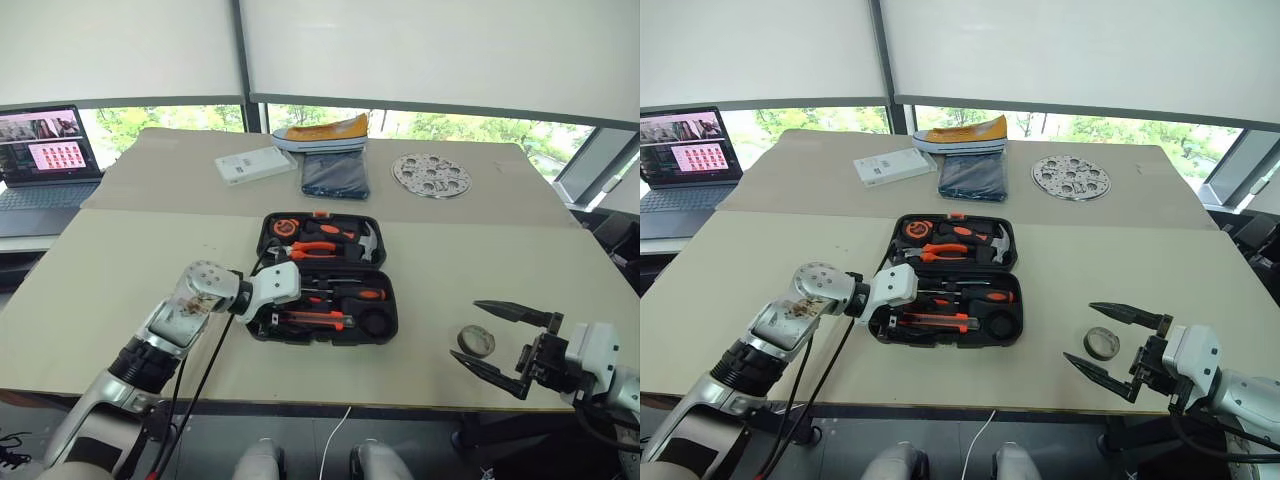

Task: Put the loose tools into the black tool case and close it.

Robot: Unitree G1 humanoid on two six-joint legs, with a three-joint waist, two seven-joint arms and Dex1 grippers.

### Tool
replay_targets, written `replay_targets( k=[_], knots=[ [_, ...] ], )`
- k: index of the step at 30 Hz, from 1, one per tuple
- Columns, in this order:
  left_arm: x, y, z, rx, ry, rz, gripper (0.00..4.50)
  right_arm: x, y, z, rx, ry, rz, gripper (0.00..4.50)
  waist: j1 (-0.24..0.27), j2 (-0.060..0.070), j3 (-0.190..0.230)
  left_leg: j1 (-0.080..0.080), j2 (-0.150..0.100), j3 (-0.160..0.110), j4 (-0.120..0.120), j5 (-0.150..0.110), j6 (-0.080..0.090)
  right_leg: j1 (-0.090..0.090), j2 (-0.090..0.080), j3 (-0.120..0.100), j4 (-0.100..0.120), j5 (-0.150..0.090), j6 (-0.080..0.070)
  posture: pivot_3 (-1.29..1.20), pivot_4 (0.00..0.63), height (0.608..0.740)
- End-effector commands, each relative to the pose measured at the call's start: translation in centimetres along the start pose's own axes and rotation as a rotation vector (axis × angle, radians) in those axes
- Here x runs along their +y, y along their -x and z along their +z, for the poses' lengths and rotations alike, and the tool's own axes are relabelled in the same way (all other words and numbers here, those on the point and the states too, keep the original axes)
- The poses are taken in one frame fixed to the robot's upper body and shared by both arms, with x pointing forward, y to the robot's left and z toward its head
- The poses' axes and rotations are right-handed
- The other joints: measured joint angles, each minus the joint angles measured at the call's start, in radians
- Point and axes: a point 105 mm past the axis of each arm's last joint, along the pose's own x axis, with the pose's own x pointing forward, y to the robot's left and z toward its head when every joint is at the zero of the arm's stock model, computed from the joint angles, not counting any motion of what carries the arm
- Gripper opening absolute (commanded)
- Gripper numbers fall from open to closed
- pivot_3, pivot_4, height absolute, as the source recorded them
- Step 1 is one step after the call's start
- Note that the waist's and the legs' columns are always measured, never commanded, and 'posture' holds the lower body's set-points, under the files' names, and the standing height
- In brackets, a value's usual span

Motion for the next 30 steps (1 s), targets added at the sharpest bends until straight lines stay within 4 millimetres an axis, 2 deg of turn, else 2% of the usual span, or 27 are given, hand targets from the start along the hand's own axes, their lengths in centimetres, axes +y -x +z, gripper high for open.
replay_targets(
  k=[1,2,4,7,10,17,20,30],
  knots=[
    [0.5,0.2,1.6,-0.126,-0.021,0.034,4.49,-0.2,-0.2,0.6,-0.013,0.021,-0.005,4.5,0.001,0.0,0.0,0.0,0.0,0.0,0.0,0.0,0.0,0.0,0.0,0.0,0.0,0.0,0.0,0.0,0.15,0.74],
    [0.9,0.7,2.6,-0.211,-0.032,0.05,4.49,-0.3,-0.2,0.6,-0.013,0.02,-0.005,4.5,0.001,0.0,0.0,-0.001,0.0,0.0,0.0,0.0,0.001,0.0,0.0,0.0,-0.001,0.001,-0.001,0.0,0.15,0.74],
    [1.3,1.4,3.3,-0.285,-0.041,0.066,4.49,-0.3,-0.2,0.5,-0.013,0.019,-0.006,4.5,0.002,0.0,0.0,-0.001,0.0,0.0,0.0,-0.001,0.001,0.0,-0.001,0.0,-0.001,0.001,-0.002,0.0,0.15,0.74],
    [1.8,2.1,2.7,-0.303,-0.039,0.094,4.49,-0.4,-0.2,0.5,-0.013,0.018,-0.009,4.5,0.001,0.0,0.0,-0.001,0.0,0.0,0.001,-0.001,0.001,0.0,-0.001,-0.001,-0.001,0.003,-0.004,0.0,0.15,0.74],
    [1.9,2.5,2.5,-0.333,-0.021,0.107,3.78,-0.4,-0.2,0.4,-0.014,0.015,-0.011,4.5,0.0,0.0,0.0,0.0,0.0,0.0,0.001,0.0,0.001,0.0,0.0,-0.001,0.0,0.002,-0.003,0.0,0.15,0.74],
    [0.2,1.0,1.7,-0.321,-0.06,0.05,1.05,-0.4,-0.4,0.2,-0.016,0.006,-0.014,4.5,0.0,0.0,0.0,0.0,0.0,0.0,0.001,0.0,0.001,0.0,-0.001,0.0,0.0,0.003,-0.003,0.0,0.15,0.74],
    [0.1,0.4,1.4,-0.305,-0.066,0.058,0.07,-0.4,-0.4,0.2,-0.014,0.004,-0.013,4.5,0.002,0.0,0.0,-0.001,0.0,0.0,0.002,0.0,0.001,0.001,-0.001,-0.001,0.0,0.003,-0.003,0.0,0.15,0.74],
    [-1.4,-0.6,-1.1,-0.18,-0.108,0.015,0.07,-0.3,-0.4,-0.1,-0.008,-0.01,-0.01,4.5,0.0,0.0,0.0,-0.001,0.0,0.0,0.004,-0.001,0.001,0.001,0.0,-0.001,0.001,0.003,-0.002,0.0,0.15,0.74]
  ],
)
